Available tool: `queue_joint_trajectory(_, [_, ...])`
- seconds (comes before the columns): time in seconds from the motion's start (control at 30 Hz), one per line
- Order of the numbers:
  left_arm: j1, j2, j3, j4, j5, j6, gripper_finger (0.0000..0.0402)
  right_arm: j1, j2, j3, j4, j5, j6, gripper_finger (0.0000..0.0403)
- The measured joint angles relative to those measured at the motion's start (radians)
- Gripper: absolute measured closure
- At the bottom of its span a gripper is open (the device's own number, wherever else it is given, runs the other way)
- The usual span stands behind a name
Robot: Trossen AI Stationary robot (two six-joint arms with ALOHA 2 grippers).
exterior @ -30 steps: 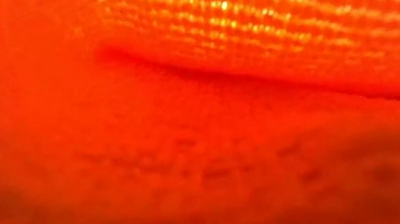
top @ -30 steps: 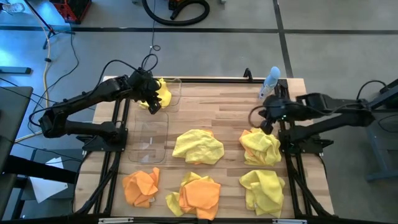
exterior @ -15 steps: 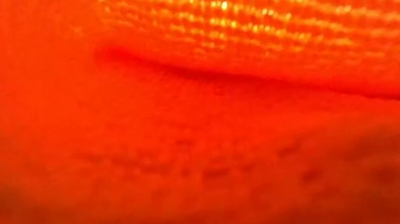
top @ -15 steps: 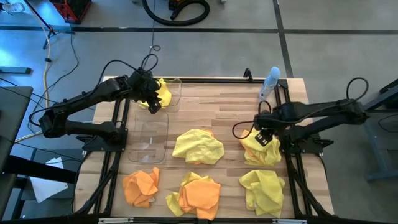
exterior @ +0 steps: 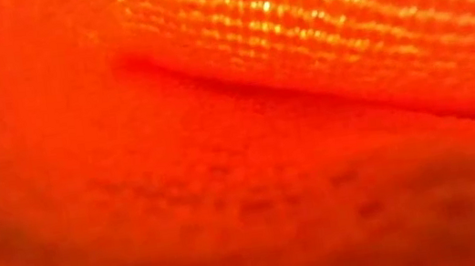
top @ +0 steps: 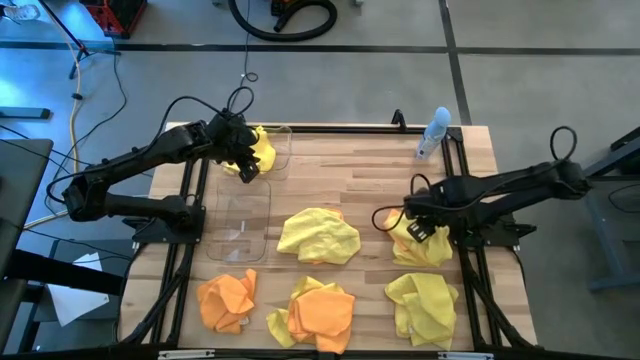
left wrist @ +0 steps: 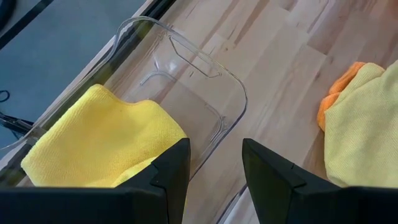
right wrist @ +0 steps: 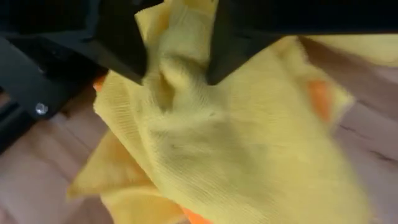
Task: Sort microfiber towel by color & place in baskets
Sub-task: Put the yellow microfiber towel into the top transparent bin
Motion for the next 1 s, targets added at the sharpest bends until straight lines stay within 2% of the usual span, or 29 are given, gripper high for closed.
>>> queue_joint_trajectory(0.1, [0.0, 0.0, 0.0, 0.005, 0.0, 0.0, 0.0268, 0.0, 0.0, 0.074, -0.06, 0.012, -0.001, 0.0356])
queue_joint_trajectory(0.17, [0.0, 0.0, 0.0, 0.009, 0.0, 0.005, 0.0268, 0.0, 0.0, 0.135, -0.096, 0.041, -0.003, 0.039])
queue_joint_trajectory(0.33, [0.0, 0.0, 0.0, 0.088, 0.0, 0.066, 0.0268, 0.0, 0.0, 0.336, -0.218, 0.198, -0.004, 0.0384])
queue_joint_trajectory(0.5, [0.0, 0.0, 0.0, 0.271, 0.01, 0.106, 0.0268, -0.002, 0.0, 0.556, -0.237, 0.426, -0.086, 0.0396])
queue_joint_trajectory(0.57, [0.0, 0.0, 0.0, 0.349, 0.053, 0.117, 0.0268, -0.002, 0.001, 0.625, -0.199, 0.521, -0.149, 0.0396])
queue_joint_trajectory(0.67, [0.001, 0.0, 0.0, 0.452, 0.205, 0.17, 0.0268, -0.005, 0.013, 0.69, -0.112, 0.624, -0.275, 0.04])
queue_joint_trajectory(0.8, [-0.017, 0.021, 0.0, 0.6, 0.373, 0.17, 0.0266, -0.048, 0.053, 0.723, 0.049, 0.609, -0.462, 0.0401])
queue_joint_trajectory(1.0, [-0.117, 0.104, 0.0, 0.726, 0.413, 0.137, 0.0241, -0.141, 0.183, 0.725, 0.185, 0.476, -0.635, 0.0402])
